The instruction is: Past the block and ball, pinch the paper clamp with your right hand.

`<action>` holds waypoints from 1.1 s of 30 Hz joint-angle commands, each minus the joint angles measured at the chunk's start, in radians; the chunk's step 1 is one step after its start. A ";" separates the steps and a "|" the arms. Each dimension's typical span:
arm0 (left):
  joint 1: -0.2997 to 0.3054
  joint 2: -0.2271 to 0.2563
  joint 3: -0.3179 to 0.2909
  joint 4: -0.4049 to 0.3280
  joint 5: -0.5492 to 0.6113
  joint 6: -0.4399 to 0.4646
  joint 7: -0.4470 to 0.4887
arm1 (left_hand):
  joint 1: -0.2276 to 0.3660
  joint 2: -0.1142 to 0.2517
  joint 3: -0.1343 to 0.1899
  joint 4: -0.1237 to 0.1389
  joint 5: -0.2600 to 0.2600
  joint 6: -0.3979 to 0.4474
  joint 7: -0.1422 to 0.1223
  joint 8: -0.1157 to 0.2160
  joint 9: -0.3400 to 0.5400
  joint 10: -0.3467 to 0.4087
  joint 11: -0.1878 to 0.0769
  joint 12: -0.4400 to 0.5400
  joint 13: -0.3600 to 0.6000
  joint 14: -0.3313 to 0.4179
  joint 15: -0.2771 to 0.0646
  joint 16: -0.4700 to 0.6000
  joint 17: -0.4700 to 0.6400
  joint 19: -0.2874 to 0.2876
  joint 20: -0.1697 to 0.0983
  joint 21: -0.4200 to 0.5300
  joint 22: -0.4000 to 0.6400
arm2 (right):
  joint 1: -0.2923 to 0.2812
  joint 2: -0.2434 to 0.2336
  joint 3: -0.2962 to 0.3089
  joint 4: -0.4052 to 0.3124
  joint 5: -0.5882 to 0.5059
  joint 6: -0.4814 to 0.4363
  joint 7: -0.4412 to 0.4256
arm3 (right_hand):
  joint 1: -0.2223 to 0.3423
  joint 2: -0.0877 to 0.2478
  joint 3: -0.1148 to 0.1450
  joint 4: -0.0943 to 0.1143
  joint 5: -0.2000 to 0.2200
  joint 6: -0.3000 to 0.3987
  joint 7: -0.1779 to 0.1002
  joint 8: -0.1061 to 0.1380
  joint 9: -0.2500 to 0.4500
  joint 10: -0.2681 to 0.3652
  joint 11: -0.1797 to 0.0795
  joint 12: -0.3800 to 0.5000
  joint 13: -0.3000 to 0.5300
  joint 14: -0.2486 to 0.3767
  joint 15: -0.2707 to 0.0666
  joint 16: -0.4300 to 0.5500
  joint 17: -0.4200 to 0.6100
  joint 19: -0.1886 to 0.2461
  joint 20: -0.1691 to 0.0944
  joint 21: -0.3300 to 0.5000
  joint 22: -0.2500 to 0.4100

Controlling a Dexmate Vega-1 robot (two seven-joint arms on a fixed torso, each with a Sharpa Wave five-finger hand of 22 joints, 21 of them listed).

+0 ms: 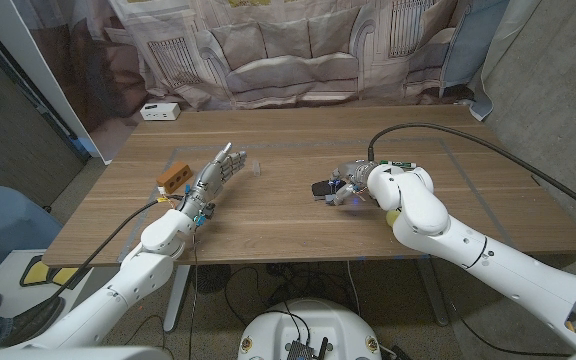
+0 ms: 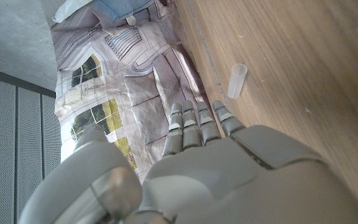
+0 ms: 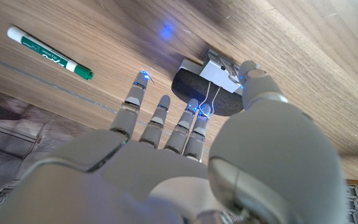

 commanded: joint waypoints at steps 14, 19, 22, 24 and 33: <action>-0.006 -0.001 0.005 -0.011 0.008 0.013 0.012 | 0.003 0.010 0.004 -0.008 -0.002 0.005 0.001 -0.001 0.003 0.007 -0.001 -0.005 0.004 -0.002 0.000 -0.003 0.002 0.008 0.004 -0.005 0.005 | -0.004 -0.025 0.004 -0.024 0.024 -0.019 -0.039 | 0.012 0.008 0.004 0.004 -0.005 0.056 -0.013 0.017 0.002 0.062 -0.001 0.005 0.000 0.065 -0.053 0.008 -0.006 0.047 -0.004 0.010 0.006; -0.012 -0.006 0.006 0.001 0.006 0.009 0.005 | 0.003 0.010 0.004 -0.008 -0.002 0.005 0.000 -0.001 0.003 0.006 0.002 -0.005 0.004 -0.002 0.001 -0.003 0.002 0.009 0.004 -0.006 0.005 | -0.006 -0.025 0.006 -0.030 0.022 -0.029 -0.047 | 0.010 0.012 0.005 0.007 -0.006 0.060 -0.013 0.018 0.002 0.065 -0.001 0.003 -0.001 0.068 -0.051 0.007 -0.006 0.050 -0.005 0.009 0.006; -0.014 -0.006 0.005 0.006 0.003 0.008 0.002 | 0.003 0.010 0.004 -0.009 -0.002 0.005 0.000 -0.001 0.003 0.006 0.002 -0.005 0.004 -0.002 0.001 -0.003 0.002 0.009 0.004 -0.007 0.005 | -0.004 -0.024 0.004 -0.030 0.019 -0.032 -0.047 | 0.011 0.013 0.005 0.007 -0.006 0.061 -0.013 0.018 0.001 0.067 -0.001 0.003 -0.001 0.069 -0.051 0.006 -0.006 0.052 -0.005 0.009 0.006; -0.015 -0.006 0.004 0.010 0.003 0.005 0.001 | 0.003 0.010 0.004 -0.009 -0.002 0.006 0.000 -0.001 0.003 0.005 0.000 -0.006 0.004 -0.002 0.000 -0.003 0.002 0.009 0.004 -0.007 0.005 | -0.001 -0.023 0.001 -0.031 0.015 -0.034 -0.046 | 0.011 0.013 0.006 0.007 -0.007 0.062 -0.013 0.017 0.001 0.068 -0.001 0.002 -0.001 0.069 -0.051 0.005 -0.007 0.053 -0.004 0.009 0.006; -0.023 -0.010 0.002 0.028 -0.004 -0.004 -0.013 | 0.002 0.011 0.004 -0.009 -0.002 0.005 -0.001 -0.001 0.003 0.006 0.001 -0.005 0.004 -0.001 0.000 -0.003 0.002 0.010 0.004 -0.009 0.006 | 0.004 -0.018 -0.002 -0.044 -0.009 -0.050 -0.040 | 0.010 0.017 0.006 0.009 -0.008 0.068 -0.012 0.018 0.001 0.074 -0.001 0.001 -0.001 0.076 -0.048 0.004 -0.007 0.057 -0.003 0.008 0.006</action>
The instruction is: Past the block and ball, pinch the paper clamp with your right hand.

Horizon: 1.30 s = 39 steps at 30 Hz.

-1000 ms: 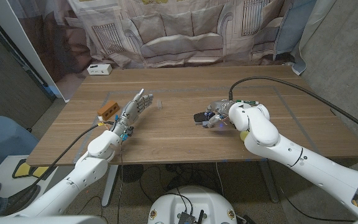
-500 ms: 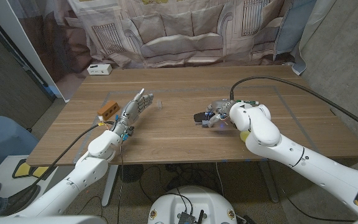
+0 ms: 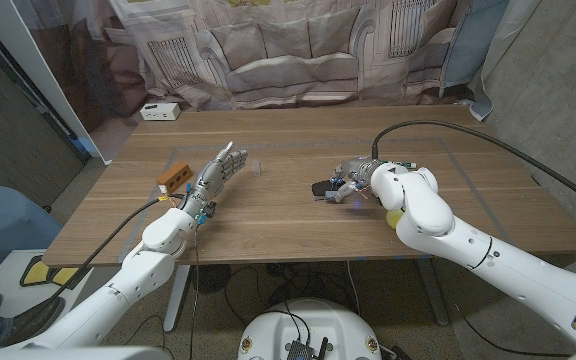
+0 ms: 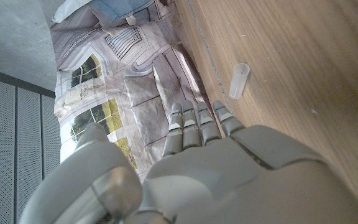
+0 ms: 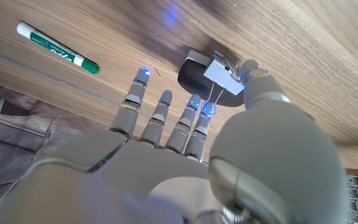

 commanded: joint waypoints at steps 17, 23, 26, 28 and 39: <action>-0.019 -0.009 -0.002 0.043 -0.016 -0.022 -0.035 | 0.001 0.011 0.000 -0.007 -0.002 0.007 -0.001 -0.001 0.003 0.008 0.002 0.001 0.004 -0.001 0.000 -0.003 0.002 0.011 0.004 -0.008 0.006 | -0.017 0.016 0.010 -0.049 -0.089 -0.040 0.014 | 0.000 0.014 0.000 0.007 -0.006 0.033 -0.003 0.014 0.002 0.036 -0.003 -0.005 0.002 0.028 -0.049 -0.002 0.002 0.015 -0.001 -0.001 0.006; -0.019 -0.010 -0.003 0.046 -0.019 -0.025 -0.039 | 0.001 0.012 0.001 -0.007 -0.002 0.006 -0.002 -0.001 0.003 0.008 0.001 0.000 0.004 -0.002 0.000 -0.003 0.002 0.011 0.004 -0.009 0.006 | -0.026 0.021 0.018 -0.058 -0.107 -0.041 0.022 | 0.000 0.016 -0.002 0.008 -0.009 0.037 -0.003 0.014 0.002 0.043 -0.003 -0.006 0.002 0.035 -0.049 -0.002 0.002 0.018 -0.002 -0.002 0.006; -0.019 -0.010 -0.003 0.047 -0.020 -0.026 -0.040 | 0.001 0.012 0.001 -0.008 -0.002 0.006 -0.001 -0.001 0.003 0.006 0.001 0.000 0.004 -0.001 0.000 -0.003 0.002 0.012 0.005 -0.010 0.006 | -0.031 0.024 0.024 -0.062 -0.115 -0.041 0.025 | 0.001 0.017 -0.002 0.007 -0.010 0.038 -0.004 0.014 0.002 0.046 -0.003 -0.007 0.002 0.039 -0.049 -0.002 0.002 0.021 -0.002 -0.002 0.006; -0.018 -0.010 -0.003 0.046 -0.019 -0.027 -0.039 | 0.001 0.012 0.001 -0.008 -0.002 0.006 -0.001 -0.001 0.003 0.006 -0.001 0.000 0.004 -0.001 -0.001 -0.003 0.002 0.012 0.005 -0.010 0.006 | -0.033 0.025 0.028 -0.066 -0.120 -0.039 0.025 | -0.001 0.019 -0.003 0.009 -0.011 0.043 -0.005 0.015 0.002 0.047 -0.003 -0.009 0.002 0.040 -0.051 -0.003 0.002 0.023 -0.002 -0.002 0.006; -0.011 -0.007 -0.005 0.035 -0.016 -0.024 -0.030 | 0.000 0.013 0.001 -0.009 -0.002 0.007 -0.001 -0.001 0.003 0.008 -0.004 0.000 0.004 0.000 -0.001 -0.003 0.002 0.013 0.005 -0.012 0.006 | -0.049 0.028 0.059 -0.080 -0.130 -0.016 0.020 | -0.002 0.023 -0.004 0.010 -0.015 0.048 -0.005 0.014 0.002 0.053 -0.003 -0.012 0.002 0.043 -0.050 -0.007 0.002 0.027 -0.001 -0.004 0.006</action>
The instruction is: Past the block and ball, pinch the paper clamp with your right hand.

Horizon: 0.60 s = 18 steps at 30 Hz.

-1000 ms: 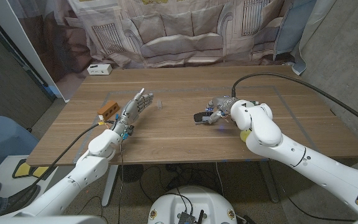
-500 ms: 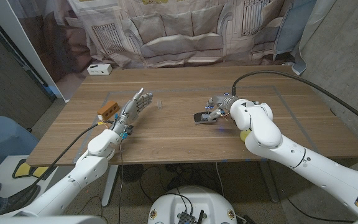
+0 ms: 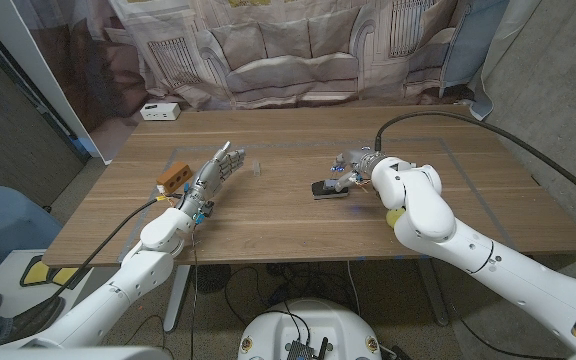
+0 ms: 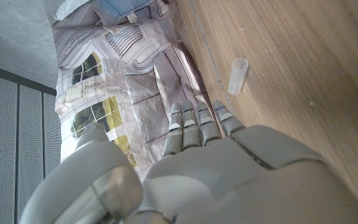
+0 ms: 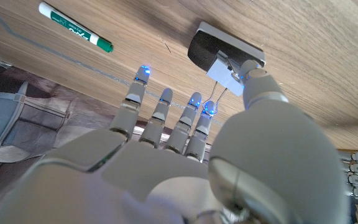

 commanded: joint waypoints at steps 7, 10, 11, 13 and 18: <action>0.012 0.005 -0.004 -0.021 0.006 0.002 0.018 | 0.000 0.013 0.006 -0.006 -0.002 0.007 -0.001 -0.001 0.003 0.008 -0.001 0.000 0.004 0.000 0.000 -0.003 0.002 0.011 0.003 -0.006 0.006 | -0.037 0.006 0.053 -0.024 -0.008 0.032 -0.032 | 0.002 0.012 0.001 0.006 -0.010 0.017 -0.002 0.004 0.002 0.021 0.002 -0.008 0.002 0.018 -0.044 -0.003 0.002 0.011 0.003 -0.006 0.006; 0.012 0.005 -0.003 -0.025 0.008 0.004 0.020 | 0.000 0.014 0.006 -0.006 -0.002 0.006 -0.002 -0.001 0.003 0.009 -0.003 0.000 0.004 0.000 0.000 -0.003 0.002 0.011 0.004 -0.006 0.006 | -0.045 0.007 0.063 -0.027 -0.001 0.034 -0.046 | 0.001 0.017 -0.004 0.007 -0.015 0.037 -0.004 0.010 0.002 0.042 0.002 -0.004 0.003 0.023 -0.040 -0.002 0.005 0.014 0.003 -0.007 0.006; 0.012 0.005 -0.003 -0.025 0.008 0.004 0.020 | 0.000 0.014 0.006 -0.006 -0.002 0.006 -0.002 -0.001 0.003 0.008 -0.002 0.000 0.004 0.000 0.000 -0.003 0.002 0.011 0.003 -0.006 0.006 | -0.048 0.008 0.066 -0.027 0.002 0.034 -0.051 | 0.001 0.019 -0.006 0.008 -0.017 0.040 -0.006 0.010 0.002 0.047 0.001 -0.004 0.003 0.024 -0.040 -0.001 0.006 0.016 0.002 -0.007 0.006; 0.012 0.004 -0.003 -0.024 0.008 0.004 0.020 | 0.000 0.014 0.006 -0.006 -0.002 0.006 -0.002 -0.001 0.003 0.007 0.000 0.000 0.004 0.000 -0.001 -0.003 0.002 0.011 0.003 -0.006 0.006 | -0.052 0.008 0.072 -0.028 0.007 0.036 -0.060 | -0.001 0.023 -0.012 0.010 -0.022 0.058 -0.007 0.014 0.001 0.065 0.001 -0.001 0.004 0.034 -0.038 0.003 0.008 0.020 0.001 -0.008 0.006; 0.010 0.000 0.001 -0.017 0.006 0.006 0.017 | 0.000 0.014 0.007 -0.007 -0.002 0.007 -0.001 -0.001 0.003 0.008 -0.001 0.000 0.004 0.000 0.000 -0.003 0.002 0.012 0.003 -0.007 0.006 | -0.060 0.008 0.077 -0.028 0.011 0.036 -0.080 | -0.004 0.027 -0.025 0.011 -0.030 0.095 -0.008 0.020 -0.002 0.095 0.001 0.003 0.004 0.054 -0.047 0.010 0.011 0.034 -0.001 -0.007 0.006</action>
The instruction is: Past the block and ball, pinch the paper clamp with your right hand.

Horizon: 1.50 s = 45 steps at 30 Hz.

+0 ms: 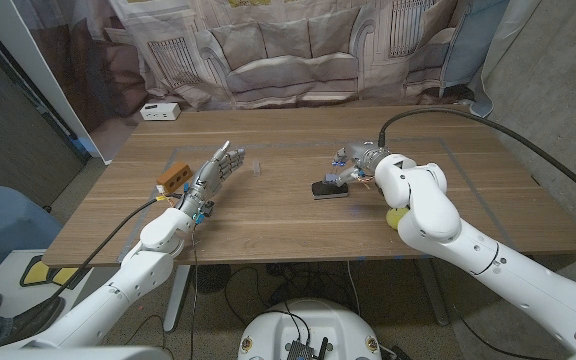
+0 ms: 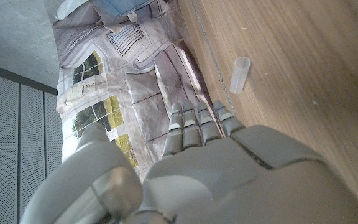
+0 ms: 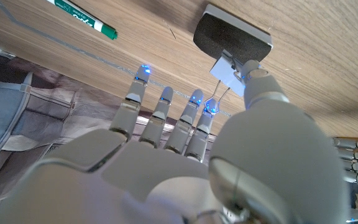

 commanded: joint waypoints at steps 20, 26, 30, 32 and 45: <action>0.000 -0.005 0.001 0.009 0.002 -0.001 0.004 | 0.006 0.009 0.003 -0.005 -0.003 0.007 -0.002 -0.001 0.003 0.007 -0.003 -0.001 0.004 0.000 0.000 -0.003 0.002 0.013 0.003 -0.002 0.006 | -0.041 0.012 0.035 0.001 0.027 0.008 -0.135 | 0.044 0.037 -0.035 -0.015 -0.024 0.264 -0.003 0.046 -0.016 0.212 0.000 0.033 -0.001 0.173 -0.079 0.038 -0.001 0.063 -0.028 -0.001 0.001; -0.003 -0.008 0.001 0.018 -0.002 -0.003 -0.002 | 0.006 0.009 0.004 -0.005 -0.003 0.007 -0.002 -0.001 0.003 0.008 -0.003 -0.001 0.004 0.000 0.000 -0.003 0.002 0.013 0.003 -0.003 0.006 | -0.020 0.017 0.010 0.013 -0.010 0.003 -0.110 | 0.085 0.074 -0.018 -0.024 -0.026 0.314 -0.006 0.046 -0.020 0.258 0.001 0.034 -0.005 0.214 -0.084 0.046 -0.003 0.068 -0.039 -0.003 0.001; -0.002 -0.008 0.000 0.022 -0.006 -0.002 -0.005 | 0.006 0.010 0.004 -0.006 -0.003 0.007 -0.001 -0.001 0.003 0.008 0.000 -0.001 0.004 0.000 0.000 -0.003 0.002 0.012 0.003 -0.004 0.006 | -0.014 0.025 0.005 0.021 -0.024 0.003 -0.096 | 0.091 0.082 -0.019 -0.023 -0.031 0.330 -0.006 0.043 -0.022 0.273 0.002 0.032 -0.007 0.238 -0.095 0.052 -0.003 0.072 -0.044 -0.003 0.001; -0.002 -0.006 -0.001 0.022 -0.007 -0.002 -0.006 | 0.006 0.010 0.004 -0.006 -0.003 0.007 -0.001 -0.001 0.003 0.007 0.000 -0.001 0.004 0.000 0.000 -0.003 0.002 0.012 0.003 -0.004 0.006 | -0.014 0.028 0.005 0.023 -0.026 0.005 -0.095 | 0.094 0.085 -0.018 -0.024 -0.033 0.339 -0.006 0.042 -0.022 0.282 0.003 0.032 -0.008 0.251 -0.098 0.054 -0.004 0.074 -0.045 -0.002 0.001; -0.005 0.001 -0.006 0.023 -0.009 -0.002 -0.011 | 0.006 0.010 0.005 -0.007 -0.003 0.007 -0.001 -0.001 0.003 0.008 0.000 -0.001 0.004 0.001 0.000 -0.003 0.002 0.013 0.004 -0.006 0.006 | -0.013 0.047 0.011 0.033 -0.025 0.023 -0.113 | 0.081 0.118 -0.047 -0.003 -0.087 0.442 -0.005 0.041 -0.025 0.382 0.010 0.042 -0.011 0.299 -0.102 0.071 0.006 0.088 -0.046 -0.002 0.002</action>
